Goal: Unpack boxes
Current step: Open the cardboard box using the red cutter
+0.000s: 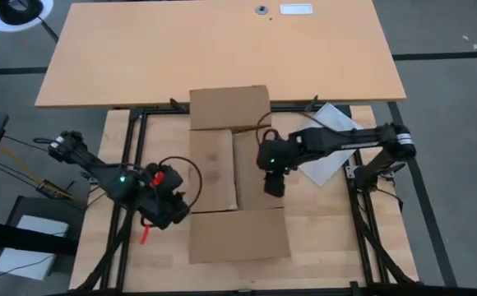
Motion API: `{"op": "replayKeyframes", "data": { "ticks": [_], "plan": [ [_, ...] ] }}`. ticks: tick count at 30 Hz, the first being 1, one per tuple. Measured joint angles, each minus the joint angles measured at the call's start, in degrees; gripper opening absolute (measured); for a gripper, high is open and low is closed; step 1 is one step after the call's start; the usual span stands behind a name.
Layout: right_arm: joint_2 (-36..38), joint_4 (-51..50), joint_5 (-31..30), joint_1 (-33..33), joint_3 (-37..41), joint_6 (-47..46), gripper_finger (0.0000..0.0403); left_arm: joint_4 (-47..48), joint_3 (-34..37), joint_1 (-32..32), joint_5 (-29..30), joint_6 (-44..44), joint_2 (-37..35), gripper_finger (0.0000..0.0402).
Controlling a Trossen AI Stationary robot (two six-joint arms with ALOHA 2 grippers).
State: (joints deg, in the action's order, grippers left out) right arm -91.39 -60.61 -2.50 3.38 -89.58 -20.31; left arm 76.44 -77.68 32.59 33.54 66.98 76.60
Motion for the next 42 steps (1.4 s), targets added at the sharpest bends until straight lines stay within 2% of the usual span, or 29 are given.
{"op": "replayKeyframes", "data": {
  "ticks": [6,13,15,21,30,33,37,42],
  "plan": [
    [-0.15,16.61,0.48,-1.96,-0.11,-16.58,0.0179,-10.75,7.04,-3.46,-6.49,-12.67,0.02,0.0156],
    [-8.4,18.79,3.04,-5.26,-0.02,-24.63,0.0228,-11.64,12.6,-5.58,-6.24,-21.29,-0.28,0.0156],
    [-10.55,19.16,4.53,-5.72,-0.02,-25.16,0.0238,-12.35,14.3,-5.63,-7.3,-23.14,0.06,0.0156],
    [-14.65,23.21,6.71,-6.14,0.0,-26.65,0.0251,-23.58,20.13,-5.59,-7.76,-26.47,0.09,0.0156],
    [-16.57,33.13,9.46,-6.23,0.02,-26.6,0.0244,-37.91,27.33,-5.52,-8.94,-30.0,-0.02,0.0156],
    [-15.59,38.2,9.53,-6.36,0.02,-26.56,0.024,-40.99,27.94,-5.5,-10.27,-31.28,0.09,0.0156],
    [-12.46,46.92,13.42,-5.7,-0.09,-26.26,0.0236,-44.11,27.95,-5.74,-10.13,-35.32,0.09,0.0156],
    [-11.22,59.39,15.0,-5.31,-0.09,-25.97,0.0232,-43.74,25.2,-5.63,-10.5,-37.03,0.07,0.0156]
  ]
}}
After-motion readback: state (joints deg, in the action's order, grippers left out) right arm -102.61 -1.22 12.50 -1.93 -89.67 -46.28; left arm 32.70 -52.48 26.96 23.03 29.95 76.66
